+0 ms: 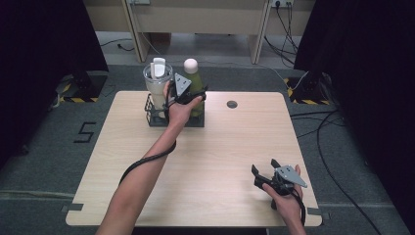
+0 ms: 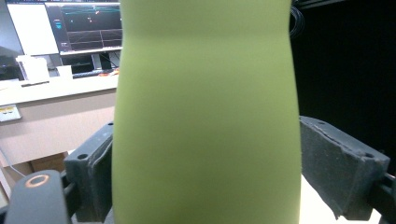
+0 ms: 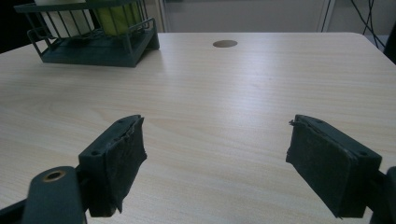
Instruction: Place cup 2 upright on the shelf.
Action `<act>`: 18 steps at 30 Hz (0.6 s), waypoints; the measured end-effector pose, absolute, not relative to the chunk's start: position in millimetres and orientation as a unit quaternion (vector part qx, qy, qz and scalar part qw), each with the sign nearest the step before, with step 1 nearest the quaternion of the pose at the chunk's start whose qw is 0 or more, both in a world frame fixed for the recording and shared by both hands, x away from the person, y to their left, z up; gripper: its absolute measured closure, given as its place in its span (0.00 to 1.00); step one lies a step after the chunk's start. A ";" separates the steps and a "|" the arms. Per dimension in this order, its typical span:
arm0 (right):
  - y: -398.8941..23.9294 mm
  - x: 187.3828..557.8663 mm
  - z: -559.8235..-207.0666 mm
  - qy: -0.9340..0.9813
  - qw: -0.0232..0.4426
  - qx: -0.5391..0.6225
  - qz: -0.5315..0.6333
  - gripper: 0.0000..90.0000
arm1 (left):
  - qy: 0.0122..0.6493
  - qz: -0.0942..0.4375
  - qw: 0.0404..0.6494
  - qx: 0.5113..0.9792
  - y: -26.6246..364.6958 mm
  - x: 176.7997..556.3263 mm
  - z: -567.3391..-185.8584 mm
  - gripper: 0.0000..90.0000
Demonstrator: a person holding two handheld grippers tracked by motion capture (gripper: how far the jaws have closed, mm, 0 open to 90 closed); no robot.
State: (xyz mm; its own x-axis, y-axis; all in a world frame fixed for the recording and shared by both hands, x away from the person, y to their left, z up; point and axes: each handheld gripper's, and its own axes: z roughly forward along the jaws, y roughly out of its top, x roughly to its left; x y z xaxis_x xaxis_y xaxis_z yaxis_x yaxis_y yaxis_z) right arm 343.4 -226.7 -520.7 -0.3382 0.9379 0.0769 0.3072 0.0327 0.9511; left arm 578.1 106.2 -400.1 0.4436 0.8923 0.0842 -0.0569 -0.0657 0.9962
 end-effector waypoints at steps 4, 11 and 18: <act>-227.0 343.8 -520.8 0.647 0.316 0.480 0.501 0.21 | 0.343 0.403 0.591 0.608 106.8 575.6 -400.0 0.15; -226.2 343.4 -520.7 0.647 0.314 0.481 0.501 0.21 | 0.342 0.407 0.589 0.609 109.2 570.9 -399.3 0.15; -225.4 343.4 -520.7 0.648 0.313 0.481 0.501 0.21 | 0.343 0.411 0.585 0.610 112.4 567.8 -401.1 0.15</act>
